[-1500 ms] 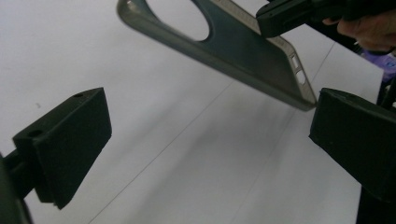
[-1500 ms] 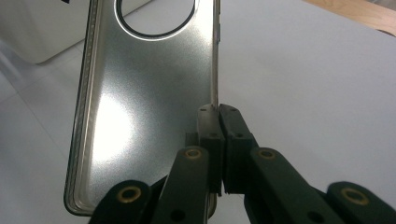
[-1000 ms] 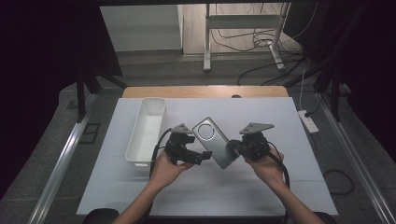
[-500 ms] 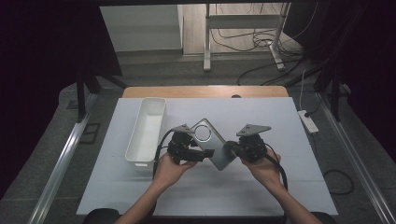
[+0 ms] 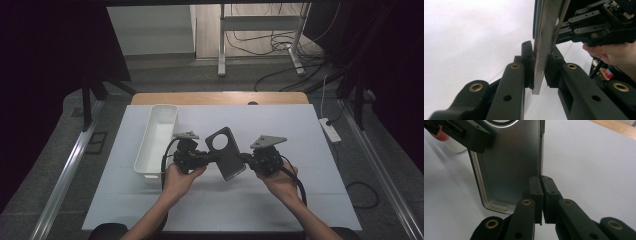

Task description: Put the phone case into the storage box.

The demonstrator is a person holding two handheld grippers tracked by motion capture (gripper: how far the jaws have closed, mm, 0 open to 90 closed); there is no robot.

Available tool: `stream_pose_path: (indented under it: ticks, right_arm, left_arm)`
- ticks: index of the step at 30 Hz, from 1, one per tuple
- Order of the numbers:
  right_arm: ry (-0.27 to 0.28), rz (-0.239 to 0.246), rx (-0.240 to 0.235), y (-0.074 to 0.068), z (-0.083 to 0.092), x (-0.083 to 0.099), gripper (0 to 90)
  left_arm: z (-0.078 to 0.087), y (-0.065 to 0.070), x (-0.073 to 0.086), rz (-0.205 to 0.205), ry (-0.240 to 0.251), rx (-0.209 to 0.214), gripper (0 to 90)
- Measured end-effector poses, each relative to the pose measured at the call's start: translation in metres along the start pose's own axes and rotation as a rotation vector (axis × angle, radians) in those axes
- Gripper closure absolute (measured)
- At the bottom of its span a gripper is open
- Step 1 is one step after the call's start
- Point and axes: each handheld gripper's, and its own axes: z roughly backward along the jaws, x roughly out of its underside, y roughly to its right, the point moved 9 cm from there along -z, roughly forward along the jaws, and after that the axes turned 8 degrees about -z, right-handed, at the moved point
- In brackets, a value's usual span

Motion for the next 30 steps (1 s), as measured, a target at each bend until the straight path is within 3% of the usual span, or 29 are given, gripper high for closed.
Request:
stream_pose_path:
  ticks: [2,3,4,6,23,26,28,30]
  right_arm:
    - [0.000,0.002,-0.015,-0.001,0.001,0.000,86.1]
    - [0.000,0.002,-0.015,-0.001,0.001,0.000,86.1]
    - [-0.005,0.017,-0.028,-0.002,0.002,0.002,85.6]
    - [-0.001,0.014,-0.034,-0.003,0.003,0.002,83.1]
    - [-0.034,-0.022,-0.152,-0.006,0.011,0.005,28.5]
    - [-0.037,-0.041,-0.159,-0.007,0.009,0.005,17.6]
    - [-0.040,-0.041,-0.171,-0.010,0.008,0.007,12.3]
    - [-0.047,-0.034,-0.180,-0.011,0.008,0.008,9.2]
  left_arm:
    - [0.001,0.001,-0.001,-0.040,-0.017,-0.035,79.6]
    - [0.001,0.001,-0.001,-0.040,-0.017,-0.035,79.6]
    - [0.003,0.001,-0.002,-0.073,-0.034,-0.072,79.6]
    - [0.004,0.001,-0.002,-0.085,-0.040,-0.079,79.6]
    - [0.023,-0.010,0.000,-0.187,-0.120,-0.148,79.5]
    - [0.024,-0.011,0.000,-0.194,-0.124,-0.143,79.5]
    - [0.025,-0.010,0.000,-0.201,-0.133,-0.105,79.5]
    - [0.025,-0.009,0.000,-0.205,-0.138,-0.094,79.5]
